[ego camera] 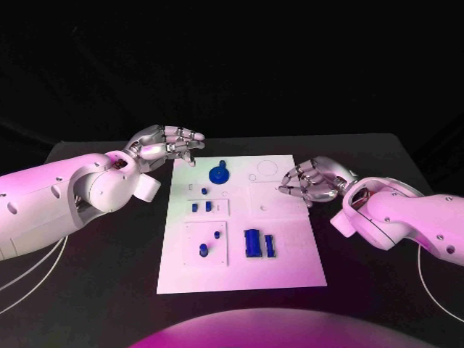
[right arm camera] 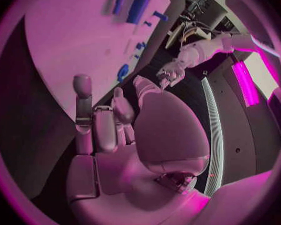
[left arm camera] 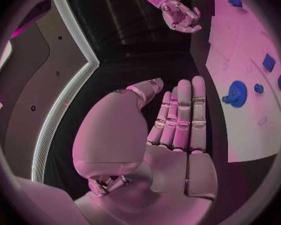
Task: Assemble the parts on the task board
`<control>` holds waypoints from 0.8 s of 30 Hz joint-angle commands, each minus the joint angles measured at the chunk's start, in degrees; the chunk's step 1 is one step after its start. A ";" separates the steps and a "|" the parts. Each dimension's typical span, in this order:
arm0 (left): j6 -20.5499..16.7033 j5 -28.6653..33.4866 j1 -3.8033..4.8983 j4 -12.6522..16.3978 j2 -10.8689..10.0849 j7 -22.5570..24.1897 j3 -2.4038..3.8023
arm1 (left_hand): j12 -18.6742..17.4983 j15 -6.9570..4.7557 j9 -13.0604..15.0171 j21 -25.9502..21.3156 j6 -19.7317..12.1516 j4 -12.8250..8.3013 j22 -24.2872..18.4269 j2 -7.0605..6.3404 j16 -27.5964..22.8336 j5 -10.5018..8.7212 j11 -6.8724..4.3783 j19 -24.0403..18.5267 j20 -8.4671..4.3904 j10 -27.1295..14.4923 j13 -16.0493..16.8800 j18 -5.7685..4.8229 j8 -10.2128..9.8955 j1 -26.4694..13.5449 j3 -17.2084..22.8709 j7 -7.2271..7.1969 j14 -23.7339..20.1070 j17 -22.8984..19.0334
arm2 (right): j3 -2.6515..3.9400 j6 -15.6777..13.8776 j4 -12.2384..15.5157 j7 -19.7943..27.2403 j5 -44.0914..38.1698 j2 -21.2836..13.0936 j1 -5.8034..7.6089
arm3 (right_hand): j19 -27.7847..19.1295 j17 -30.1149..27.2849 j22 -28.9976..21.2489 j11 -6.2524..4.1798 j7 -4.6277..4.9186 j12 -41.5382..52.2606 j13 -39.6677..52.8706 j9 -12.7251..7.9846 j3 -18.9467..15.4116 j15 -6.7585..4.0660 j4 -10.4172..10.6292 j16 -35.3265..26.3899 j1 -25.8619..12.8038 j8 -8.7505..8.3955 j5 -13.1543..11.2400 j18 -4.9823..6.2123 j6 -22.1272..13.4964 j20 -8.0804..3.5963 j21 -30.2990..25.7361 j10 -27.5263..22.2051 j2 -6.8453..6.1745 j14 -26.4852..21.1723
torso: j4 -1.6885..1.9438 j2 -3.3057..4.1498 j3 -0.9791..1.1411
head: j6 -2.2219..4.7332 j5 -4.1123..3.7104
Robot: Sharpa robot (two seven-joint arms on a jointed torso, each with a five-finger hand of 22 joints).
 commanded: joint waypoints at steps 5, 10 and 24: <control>-5.91 6.92 -0.79 -4.15 2.00 8.37 0.01 | -1.04 1.74 0.33 -11.47 -0.56 1.59 -6.59 -0.28 -14.67 0.04 0.14 -6.24 1.93 0.07 -1.58 0.32 1.96 -0.82 1.00 0.77 -7.25 -6.44 | 0.57 0.20 -14.76 25.11 30.75 7.89 1.21 | -9.89 -29.58 -15.55 3.42 3.05 -34.01 -29.68 -2.00 9.27 4.02 0.56 -35.72 5.88 -2.94 -1.81 0.22 -2.50 4.04 -18.38 -12.43 -1.76 -16.71 | -0.32 -1.75 -0.26 | 3.59 0.43; -9.40 9.23 -1.30 -8.32 4.68 11.48 0.01 | -8.56 3.86 0.25 -27.14 -0.96 2.67 -16.26 -1.19 -30.30 -0.11 0.92 -9.90 6.00 2.28 -2.83 0.62 2.17 -0.81 3.34 0.43 -9.07 -10.74 | 0.90 3.66 -23.80 29.40 36.14 13.13 1.37 | -15.06 -35.59 -24.68 6.04 4.91 -43.41 -44.21 -5.19 13.99 7.17 -0.51 -48.69 5.39 -5.67 -3.89 0.57 -2.42 7.46 -23.52 -13.01 -2.98 -21.75 | -0.01 -2.43 0.00 | 5.51 0.59; -13.22 7.32 -2.20 -6.73 5.59 9.18 0.16 | -23.51 -4.52 -10.23 -51.12 -45.06 -2.70 -27.65 10.27 -61.29 -10.85 -9.02 -49.03 -9.81 -52.82 -6.42 -9.75 -22.39 -78.38 -31.08 -11.55 -54.78 -18.87 | 3.73 -3.52 -21.32 26.57 35.83 14.36 -0.83 | -69.99 -60.22 -65.49 -2.14 -6.97 -53.37 -68.66 -34.17 -10.53 1.89 -15.75 -74.96 -76.08 -15.06 -16.33 -9.79 -53.37 -4.06 -26.98 -72.55 9.25 -80.85 | 0.51 -3.30 0.20 | 8.56 1.03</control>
